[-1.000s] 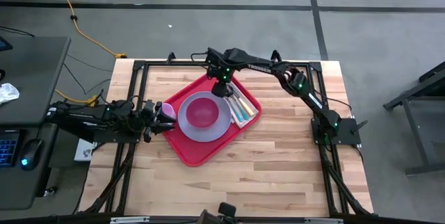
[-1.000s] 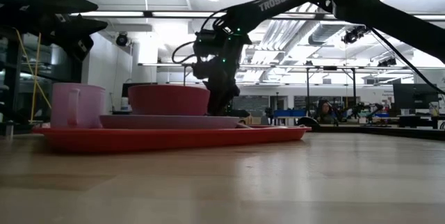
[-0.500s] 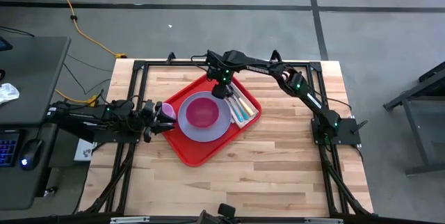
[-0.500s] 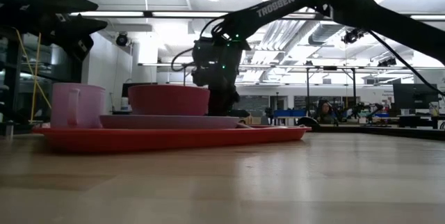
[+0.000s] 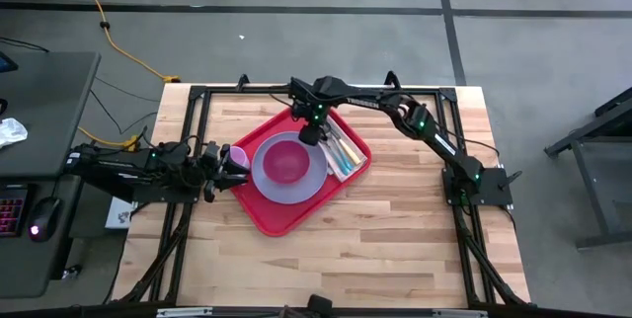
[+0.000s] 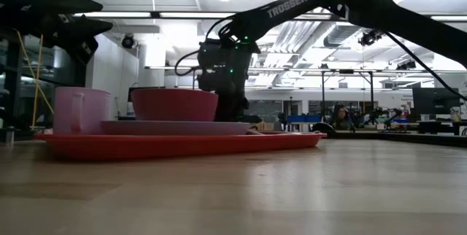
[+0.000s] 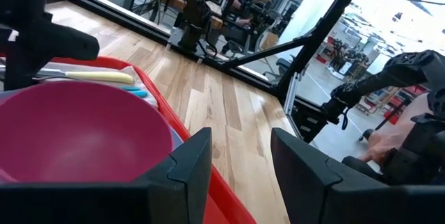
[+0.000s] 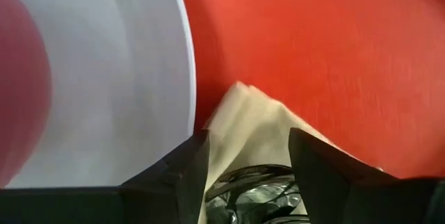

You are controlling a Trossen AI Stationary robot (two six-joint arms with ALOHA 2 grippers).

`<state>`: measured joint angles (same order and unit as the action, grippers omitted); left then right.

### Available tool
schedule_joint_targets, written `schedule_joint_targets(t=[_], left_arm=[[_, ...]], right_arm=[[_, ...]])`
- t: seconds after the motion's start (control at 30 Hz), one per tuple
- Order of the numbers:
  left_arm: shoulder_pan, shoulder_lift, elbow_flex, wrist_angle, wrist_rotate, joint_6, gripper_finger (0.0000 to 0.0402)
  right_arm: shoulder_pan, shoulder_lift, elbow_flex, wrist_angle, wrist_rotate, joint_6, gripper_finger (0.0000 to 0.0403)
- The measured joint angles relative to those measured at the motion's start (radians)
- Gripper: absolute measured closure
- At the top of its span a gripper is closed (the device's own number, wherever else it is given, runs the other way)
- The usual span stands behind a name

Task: Set up tray
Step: Adjust the white plate on the red serving tray, then adjust the brown table napkin on the red serving tray

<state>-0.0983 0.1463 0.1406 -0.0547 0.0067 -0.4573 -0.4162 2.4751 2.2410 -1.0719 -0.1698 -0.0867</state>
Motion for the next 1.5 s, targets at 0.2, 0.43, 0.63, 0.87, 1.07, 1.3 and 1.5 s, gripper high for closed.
schedule_joint_targets(t=[0.2,0.43,0.63,0.87,1.07,1.3,1.5], left_arm=[[0.0,0.0,0.0,0.0,0.0,0.0,0.0222],[0.0,0.0,0.0,-0.001,0.0,-0.001,0.0222],[0.0,0.0,0.0,-0.001,0.0,-0.012,0.0222],[0.0,0.0,0.0,-0.001,0.017,-0.019,0.0222],[0.0,0.0,0.0,0.0,0.021,-0.019,0.0222],[0.0,0.0,0.0,-0.001,0.028,-0.019,0.0222],[0.0,0.0,0.0,-0.005,0.03,-0.019,0.0222]], right_arm=[[0.007,0.0,0.0,0.003,-0.011,0.0,0.023],[0.007,0.0,0.0,0.014,-0.053,0.001,0.0225],[0.007,0.0,0.0,0.018,-0.069,0.008,0.0226],[0.006,0.0,0.0,0.029,-0.072,0.019,0.0222],[0.006,-0.001,0.036,0.002,-0.057,0.019,0.0228],[0.006,-0.025,0.107,-0.014,0.021,0.018,0.0236],[0.007,-0.103,0.101,-0.059,0.104,0.018,0.0238]])
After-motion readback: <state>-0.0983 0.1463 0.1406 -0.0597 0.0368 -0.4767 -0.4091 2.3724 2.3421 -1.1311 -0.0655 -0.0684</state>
